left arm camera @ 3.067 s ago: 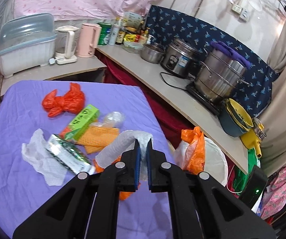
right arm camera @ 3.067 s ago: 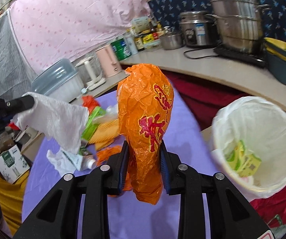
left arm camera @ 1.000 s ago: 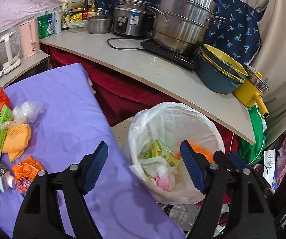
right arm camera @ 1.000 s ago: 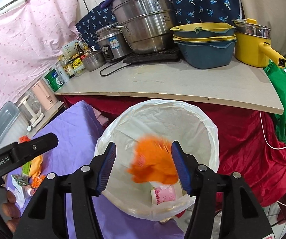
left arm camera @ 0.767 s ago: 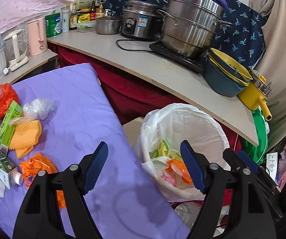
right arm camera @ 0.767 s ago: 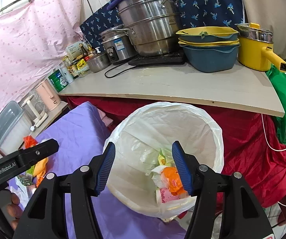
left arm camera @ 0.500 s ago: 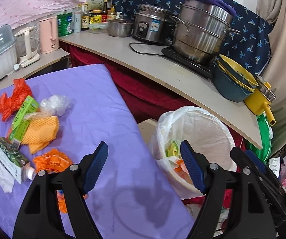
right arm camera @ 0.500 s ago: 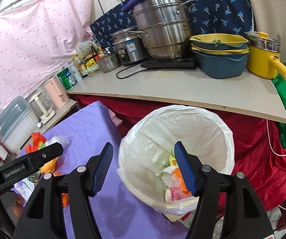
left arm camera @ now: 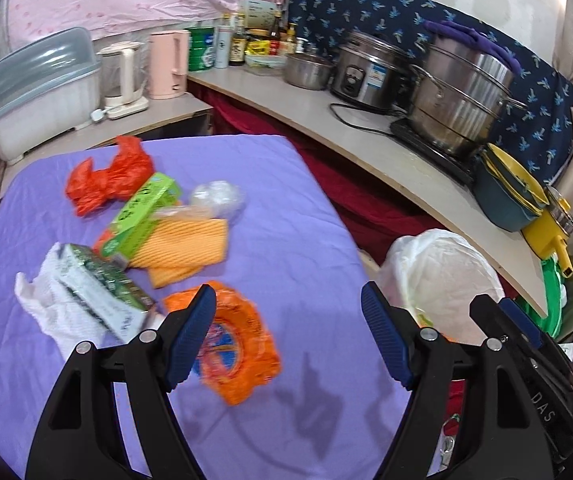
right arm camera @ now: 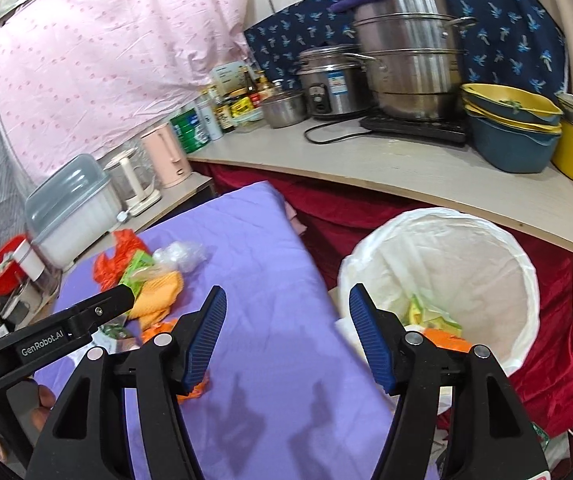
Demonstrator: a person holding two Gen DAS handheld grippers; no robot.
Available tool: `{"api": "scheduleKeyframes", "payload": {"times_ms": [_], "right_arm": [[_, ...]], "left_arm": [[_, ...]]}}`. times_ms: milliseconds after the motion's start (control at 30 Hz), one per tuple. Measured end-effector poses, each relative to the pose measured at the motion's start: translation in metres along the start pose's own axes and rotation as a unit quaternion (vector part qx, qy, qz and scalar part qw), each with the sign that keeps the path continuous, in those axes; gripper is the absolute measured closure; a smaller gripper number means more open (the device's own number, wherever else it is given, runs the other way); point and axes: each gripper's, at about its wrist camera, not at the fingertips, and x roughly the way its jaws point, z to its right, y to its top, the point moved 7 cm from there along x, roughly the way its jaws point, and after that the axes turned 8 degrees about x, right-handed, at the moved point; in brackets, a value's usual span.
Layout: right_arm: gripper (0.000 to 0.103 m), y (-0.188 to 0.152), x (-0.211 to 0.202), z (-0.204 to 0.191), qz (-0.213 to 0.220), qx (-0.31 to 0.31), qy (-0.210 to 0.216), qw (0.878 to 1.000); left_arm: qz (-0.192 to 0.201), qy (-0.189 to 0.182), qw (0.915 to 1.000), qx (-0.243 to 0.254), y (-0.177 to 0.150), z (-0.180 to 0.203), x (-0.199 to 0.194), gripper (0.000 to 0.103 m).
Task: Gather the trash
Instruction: 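Move both tools back over the remaining trash on the table, then grasp the orange snack bag with the right tool while the left tool grasps the green milk carton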
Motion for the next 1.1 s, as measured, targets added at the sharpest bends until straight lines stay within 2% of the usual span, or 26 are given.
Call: {"api": "scheduleKeyframes", "payload": {"times_ms": [467, 700, 1100], "right_arm": [[0.041, -0.038, 0.021, -0.080, -0.044, -0.049, 0.046, 0.997], [0.041, -0.061, 0.040, -0.101, -0.073, -0.062, 0.052, 0.994], [0.041, -0.093, 0.088, -0.106, -0.122, -0.067, 0.039, 0.990]], "left_arm": [[-0.007, 0.083, 0.9954, -0.047, -0.033, -0.103, -0.028, 0.032], [-0.019, 0.099, 0.9927, -0.066, -0.048, -0.135, -0.030, 0.032], [-0.047, 0.109, 0.9883, -0.095, -0.066, -0.171, -0.015, 0.032]]}}
